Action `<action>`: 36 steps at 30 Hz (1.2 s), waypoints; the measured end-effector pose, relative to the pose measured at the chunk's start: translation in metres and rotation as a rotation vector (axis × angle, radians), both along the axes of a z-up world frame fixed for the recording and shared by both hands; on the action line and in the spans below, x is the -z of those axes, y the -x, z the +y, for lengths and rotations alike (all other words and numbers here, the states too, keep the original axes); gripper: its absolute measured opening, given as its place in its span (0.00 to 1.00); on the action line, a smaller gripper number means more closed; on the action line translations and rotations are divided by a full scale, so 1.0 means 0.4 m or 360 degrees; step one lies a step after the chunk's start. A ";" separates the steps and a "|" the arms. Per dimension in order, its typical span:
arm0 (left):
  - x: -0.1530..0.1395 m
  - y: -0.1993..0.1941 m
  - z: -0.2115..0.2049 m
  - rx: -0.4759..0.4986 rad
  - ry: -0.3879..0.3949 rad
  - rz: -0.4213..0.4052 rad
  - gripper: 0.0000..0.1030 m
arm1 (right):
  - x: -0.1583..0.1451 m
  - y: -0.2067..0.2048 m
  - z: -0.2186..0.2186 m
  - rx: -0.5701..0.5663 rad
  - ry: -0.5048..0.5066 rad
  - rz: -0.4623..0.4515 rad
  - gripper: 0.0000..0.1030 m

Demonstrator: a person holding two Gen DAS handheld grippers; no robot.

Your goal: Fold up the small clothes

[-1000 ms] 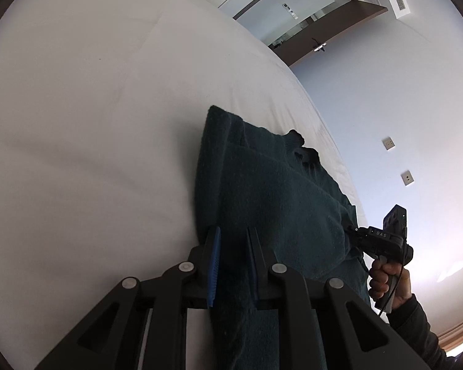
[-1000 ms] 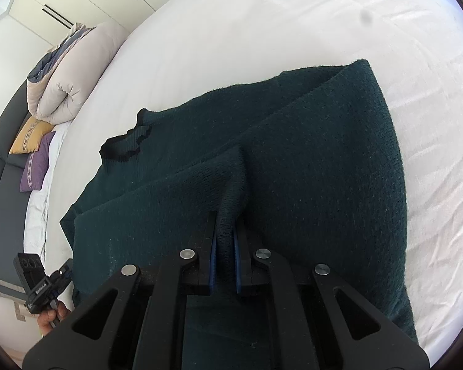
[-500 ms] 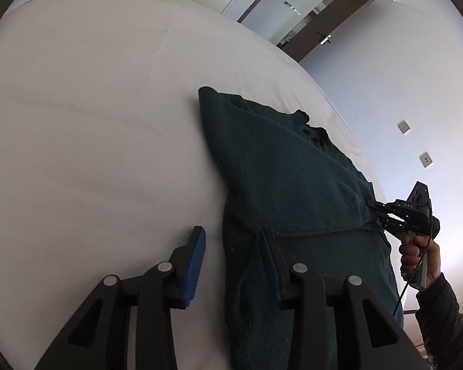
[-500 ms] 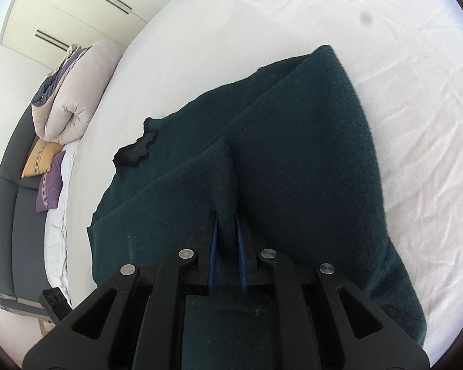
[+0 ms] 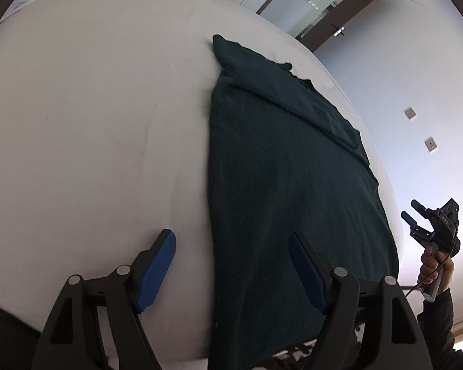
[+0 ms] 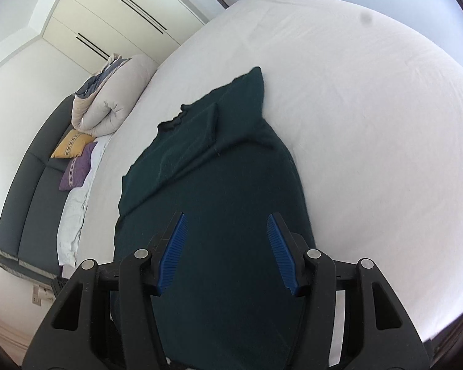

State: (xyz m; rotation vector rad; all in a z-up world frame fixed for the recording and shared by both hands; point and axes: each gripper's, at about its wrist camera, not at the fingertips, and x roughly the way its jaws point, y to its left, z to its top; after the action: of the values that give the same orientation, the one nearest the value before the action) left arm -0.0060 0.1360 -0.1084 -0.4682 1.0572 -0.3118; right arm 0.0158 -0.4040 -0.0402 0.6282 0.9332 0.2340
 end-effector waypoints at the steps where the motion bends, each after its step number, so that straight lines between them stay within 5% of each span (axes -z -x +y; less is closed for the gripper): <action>1: 0.000 0.015 -0.003 0.0006 0.0005 0.0022 0.75 | 0.011 0.037 -0.008 -0.0007 0.0010 0.0010 0.52; 9: 0.033 0.117 -0.011 0.0031 0.0193 0.0192 0.74 | 0.082 0.211 -0.075 0.0012 -0.0064 0.0106 0.52; 18: 0.069 0.135 0.004 0.0022 0.0355 0.0284 0.72 | 0.075 0.240 -0.076 -0.0039 -0.0099 0.0095 0.52; 20: 0.077 0.126 0.010 -0.0007 0.0373 0.0300 0.64 | 0.070 0.243 -0.077 -0.0048 -0.0106 0.0097 0.52; 25: 0.095 0.130 0.036 -0.0043 0.0321 0.0379 0.16 | 0.067 0.257 -0.087 -0.0062 -0.0083 0.0134 0.52; 31: 0.100 0.130 0.031 -0.0039 0.0353 0.0375 0.25 | 0.068 0.277 -0.117 -0.0083 -0.0012 0.0193 0.52; 36: 0.087 0.125 0.011 0.0017 0.0259 0.0362 0.21 | 0.095 0.287 -0.153 -0.0057 0.0022 0.0291 0.52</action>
State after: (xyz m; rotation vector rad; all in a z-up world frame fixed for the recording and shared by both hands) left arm -0.0560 0.1404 -0.1433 -0.6554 1.2611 -0.3618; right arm -0.0988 -0.4653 -0.0780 0.6280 1.1216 0.2045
